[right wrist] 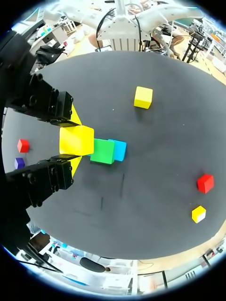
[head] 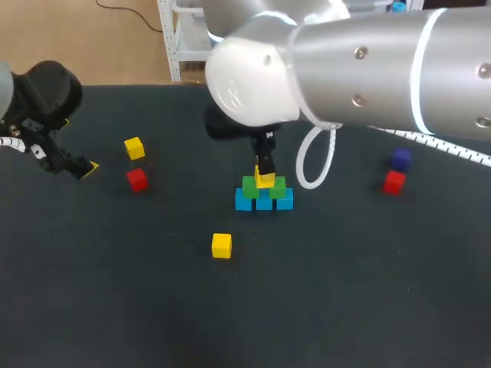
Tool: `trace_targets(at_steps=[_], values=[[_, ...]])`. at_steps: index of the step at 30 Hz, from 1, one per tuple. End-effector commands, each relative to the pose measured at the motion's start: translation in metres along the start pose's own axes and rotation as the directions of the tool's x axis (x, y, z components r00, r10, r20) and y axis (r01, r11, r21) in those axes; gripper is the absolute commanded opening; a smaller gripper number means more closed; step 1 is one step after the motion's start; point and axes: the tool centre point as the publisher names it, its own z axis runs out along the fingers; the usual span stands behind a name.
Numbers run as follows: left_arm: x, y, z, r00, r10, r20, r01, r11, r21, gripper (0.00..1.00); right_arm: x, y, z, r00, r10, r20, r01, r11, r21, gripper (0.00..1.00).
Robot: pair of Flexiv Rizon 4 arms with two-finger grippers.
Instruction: Place the blue cubes, place green cubes on the blue cubes, place the yellow cubes on the green cubes, then place the red cubes on the yellow cubes, and place purple cube on the red cubes.
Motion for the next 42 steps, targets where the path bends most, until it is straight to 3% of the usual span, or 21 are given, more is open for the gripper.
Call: trace_targets(at_steps=[1, 42], values=[[0.001, 0.001, 0.0, 1.0, 0.001, 0.003, -0.001, 1.0, 0.002, 1.0, 0.0, -0.002, -0.001, 1.0, 0.002, -0.001, -0.002, 1.0, -0.01, 0.0], [0.001, 0.001, 0.0, 1.0, 0.001, 0.003, -0.001, 1.0, 0.002, 1.0, -0.002, -0.009, 0.006, 1.0, -0.002, -0.012, 0.001, 1.0, -0.025, 0.0]])
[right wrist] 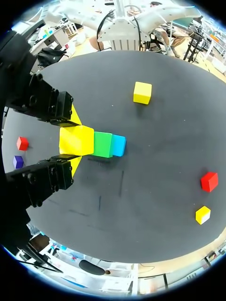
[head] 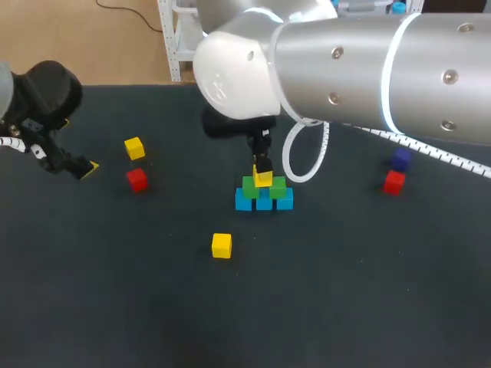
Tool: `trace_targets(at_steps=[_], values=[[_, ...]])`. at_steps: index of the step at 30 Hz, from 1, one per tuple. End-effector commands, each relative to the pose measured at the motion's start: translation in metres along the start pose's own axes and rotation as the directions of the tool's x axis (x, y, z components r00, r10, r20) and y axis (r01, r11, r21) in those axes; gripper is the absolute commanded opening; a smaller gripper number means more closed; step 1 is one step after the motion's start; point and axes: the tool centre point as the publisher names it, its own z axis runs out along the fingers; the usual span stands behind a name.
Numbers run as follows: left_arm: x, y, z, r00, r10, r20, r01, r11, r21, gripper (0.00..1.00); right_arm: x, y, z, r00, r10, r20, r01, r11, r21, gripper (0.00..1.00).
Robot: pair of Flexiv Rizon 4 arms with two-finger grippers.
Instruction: Place the blue cubes, place green cubes on the blue cubes, place the yellow cubes on the green cubes, then place the red cubes on the yellow cubes, and place purple cube on the red cubes.
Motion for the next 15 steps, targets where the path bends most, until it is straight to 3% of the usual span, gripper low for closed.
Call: trace_targets(at_steps=[1, 15], values=[[0.0005, 0.0008, 0.0004, 1.0, 0.001, 0.003, -0.001, 1.0, 0.002, 1.0, 0.0014, 0.0011, 0.0005, 1.0, 0.0, 0.003, 0.0, 1.0, 0.003, 0.0], [0.0005, 0.0008, 0.0004, 1.0, 0.001, 0.003, -0.001, 1.0, 0.002, 1.0, 0.001, 0.0014, 0.0022, 1.0, -0.002, 0.004, 0.002, 1.0, -0.004, 0.0]])
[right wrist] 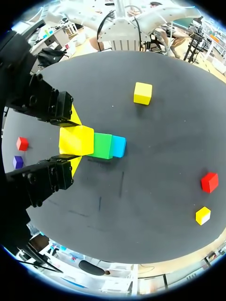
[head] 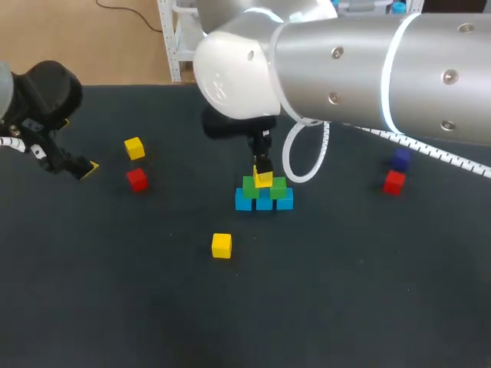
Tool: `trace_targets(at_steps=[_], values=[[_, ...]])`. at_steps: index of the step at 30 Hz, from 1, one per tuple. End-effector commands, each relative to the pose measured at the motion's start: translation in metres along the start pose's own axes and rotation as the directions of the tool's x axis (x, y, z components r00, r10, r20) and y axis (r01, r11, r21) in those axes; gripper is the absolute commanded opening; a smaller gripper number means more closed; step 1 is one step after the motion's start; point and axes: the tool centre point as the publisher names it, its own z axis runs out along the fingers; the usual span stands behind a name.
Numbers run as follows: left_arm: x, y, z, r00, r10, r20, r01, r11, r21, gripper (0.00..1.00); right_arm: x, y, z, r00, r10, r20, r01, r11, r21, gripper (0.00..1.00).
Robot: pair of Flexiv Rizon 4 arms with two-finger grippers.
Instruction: Place the blue cubes, place green cubes on the blue cubes, place the yellow cubes on the green cubes, then place the red cubes on the yellow cubes, and place purple cube on the red cubes.
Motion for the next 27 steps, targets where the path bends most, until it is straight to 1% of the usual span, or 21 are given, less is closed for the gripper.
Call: trace_targets(at_steps=[1, 17, 27], values=[[0.0005, 0.0008, 0.0004, 1.0, 0.001, 0.003, -0.001, 1.0, 0.002, 1.0, 0.0009, 0.0004, 0.0015, 1.0, 0.0, 0.004, 0.0, 1.0, -0.001, 0.0], [0.0005, 0.0008, 0.0004, 1.0, 0.001, 0.003, -0.001, 1.0, 0.002, 1.0, 0.0013, -0.0007, 0.0011, 1.0, 0.002, 0.009, -0.002, 1.0, 0.001, 0.0], [0.0005, 0.0008, 0.0004, 1.0, 0.001, 0.003, -0.001, 1.0, 0.002, 1.0, 0.0007, -0.0008, -0.0058, 1.0, -0.004, 0.009, 0.004, 1.0, 0.011, 0.0]])
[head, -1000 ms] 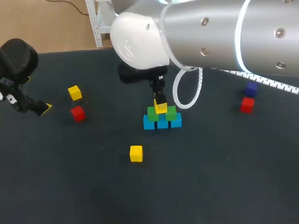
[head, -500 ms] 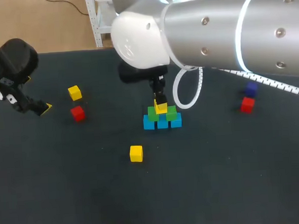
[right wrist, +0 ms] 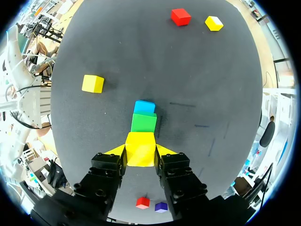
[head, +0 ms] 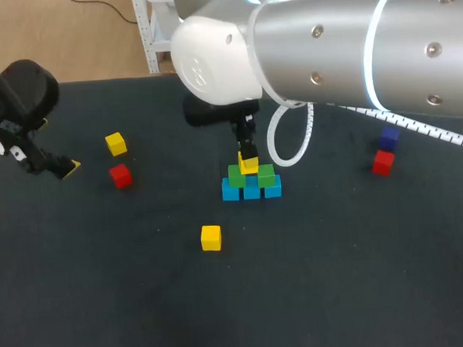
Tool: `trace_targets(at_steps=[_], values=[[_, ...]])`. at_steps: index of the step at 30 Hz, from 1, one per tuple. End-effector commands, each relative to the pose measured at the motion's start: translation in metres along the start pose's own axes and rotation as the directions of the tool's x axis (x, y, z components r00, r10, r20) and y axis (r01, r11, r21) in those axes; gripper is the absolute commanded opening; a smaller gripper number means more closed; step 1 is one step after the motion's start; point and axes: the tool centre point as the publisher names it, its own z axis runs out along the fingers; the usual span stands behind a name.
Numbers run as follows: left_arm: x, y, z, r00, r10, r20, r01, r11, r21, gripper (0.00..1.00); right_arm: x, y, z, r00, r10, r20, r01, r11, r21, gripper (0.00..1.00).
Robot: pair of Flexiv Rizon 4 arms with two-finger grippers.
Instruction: Place the blue cubes, place green cubes on the blue cubes, place the yellow cubes on the green cubes, then place the red cubes on the yellow cubes, and place purple cube on the red cubes.
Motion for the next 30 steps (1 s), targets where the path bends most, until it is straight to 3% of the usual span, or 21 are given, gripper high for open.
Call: trace_targets(at_steps=[1, 30], values=[[0.0005, 0.0009, 0.0004, 1.0, 0.001, 0.003, -0.001, 1.0, 0.002, 1.0, 0.001, 0.0021, -0.0016, 1.0, -0.003, 0.004, 0.003, 1.0, 0.004, 0.0], [0.0005, 0.0009, 0.0004, 1.0, 0.001, 0.003, -0.001, 1.0, 0.002, 1.0, 0.0028, 0.0076, 0.0033, 1.0, -0.005, -0.011, 0.005, 1.0, -0.023, 0.0]])
